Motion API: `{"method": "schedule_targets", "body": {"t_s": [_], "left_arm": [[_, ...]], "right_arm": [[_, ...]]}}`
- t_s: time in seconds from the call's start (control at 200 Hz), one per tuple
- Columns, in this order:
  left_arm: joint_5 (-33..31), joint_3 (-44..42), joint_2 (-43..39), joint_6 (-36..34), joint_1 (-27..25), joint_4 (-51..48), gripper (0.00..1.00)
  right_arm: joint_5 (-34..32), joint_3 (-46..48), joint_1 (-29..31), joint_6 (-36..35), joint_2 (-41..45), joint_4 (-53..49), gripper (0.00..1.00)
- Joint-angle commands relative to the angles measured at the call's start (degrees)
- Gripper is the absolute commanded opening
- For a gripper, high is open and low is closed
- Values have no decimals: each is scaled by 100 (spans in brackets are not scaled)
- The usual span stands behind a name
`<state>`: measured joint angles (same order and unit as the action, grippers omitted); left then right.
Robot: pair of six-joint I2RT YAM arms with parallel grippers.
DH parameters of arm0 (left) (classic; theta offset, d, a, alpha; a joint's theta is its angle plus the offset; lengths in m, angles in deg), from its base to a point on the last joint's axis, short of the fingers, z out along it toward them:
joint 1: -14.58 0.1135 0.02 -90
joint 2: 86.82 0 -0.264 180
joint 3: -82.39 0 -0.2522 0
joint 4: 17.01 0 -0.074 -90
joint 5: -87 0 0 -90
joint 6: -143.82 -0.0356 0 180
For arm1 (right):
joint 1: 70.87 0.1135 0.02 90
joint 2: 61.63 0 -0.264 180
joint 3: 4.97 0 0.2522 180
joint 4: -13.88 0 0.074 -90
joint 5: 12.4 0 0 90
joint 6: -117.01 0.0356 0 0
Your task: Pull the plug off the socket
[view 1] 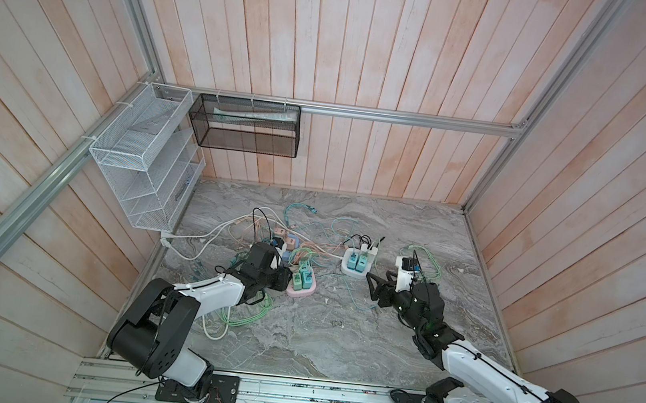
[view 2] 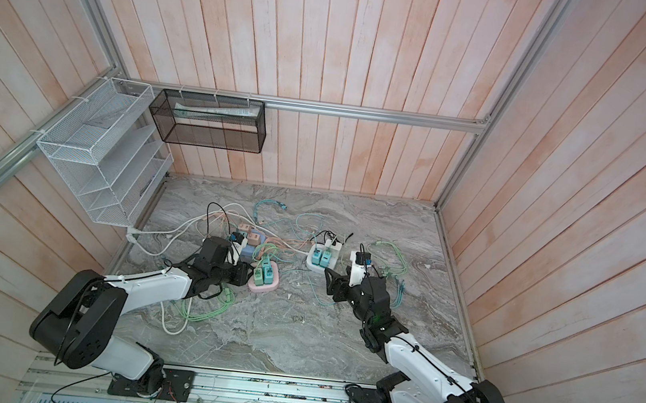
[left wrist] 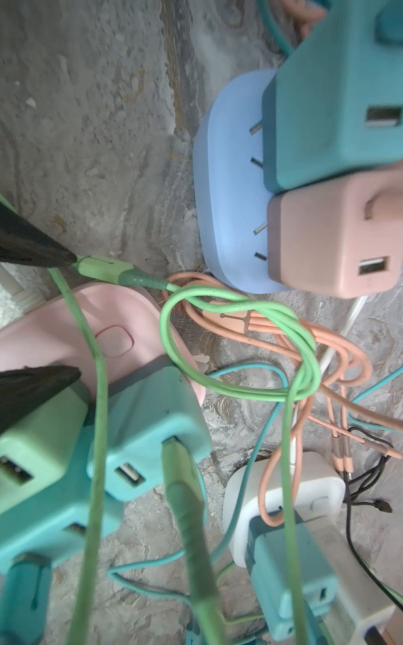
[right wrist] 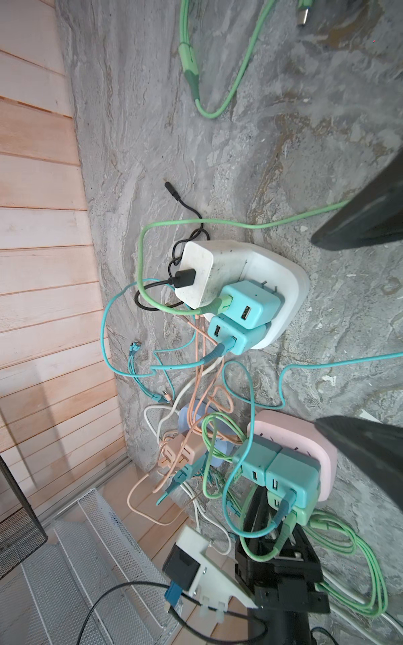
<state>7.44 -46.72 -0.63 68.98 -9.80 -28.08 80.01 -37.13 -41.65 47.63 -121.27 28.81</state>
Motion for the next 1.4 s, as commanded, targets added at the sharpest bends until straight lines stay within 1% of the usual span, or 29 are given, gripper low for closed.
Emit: {"method": "schedule_targets", "body": {"t_s": [0.0, 0.09, 0.355, 0.425, 0.555, 0.6, 0.64, 0.695, 0.735, 0.84, 1.01, 1.155, 1.395], "left_arm": [[251, 217, 173, 49, -157, -143, 48], [305, 304, 288, 34, -318, -247, 46], [304, 458, 415, 136, -838, -251, 46], [289, 520, 463, 156, -1024, -245, 46], [300, 610, 589, 165, -1305, -192, 46], [302, 628, 630, 198, -1374, -183, 46], [311, 662, 659, 232, -1430, -179, 46], [375, 663, 671, 312, -1466, -144, 46], [389, 643, 658, 417, -1469, -86, 46], [167, 589, 531, 628, -1469, -51, 47], [17, 691, 264, 473, -1464, -261, 54], [-6, 693, -47, 280, -1464, -348, 57], [67, 323, -467, 81, -1488, -423, 63]], "right_arm": [[-122, 44, 31, -22, 97, 74, 73], [-210, 35, 24, -71, 148, -24, 73], [-351, 186, 22, -80, 428, -148, 74], [-210, 187, 18, -166, 467, -217, 74], [255, 121, 36, -398, 437, -473, 73], [343, 85, 61, -489, 422, -614, 71], [371, 56, 103, -503, 405, -756, 66], [448, 81, 188, -490, 397, -844, 60], [456, 118, 283, -462, 413, -861, 58], [319, 255, 600, -301, 523, -855, 57], [251, 629, 913, 101, 665, -400, 56], [358, 596, 1057, 171, 366, -242, 53], [666, 520, 1163, 332, -233, 353, 52]]}}
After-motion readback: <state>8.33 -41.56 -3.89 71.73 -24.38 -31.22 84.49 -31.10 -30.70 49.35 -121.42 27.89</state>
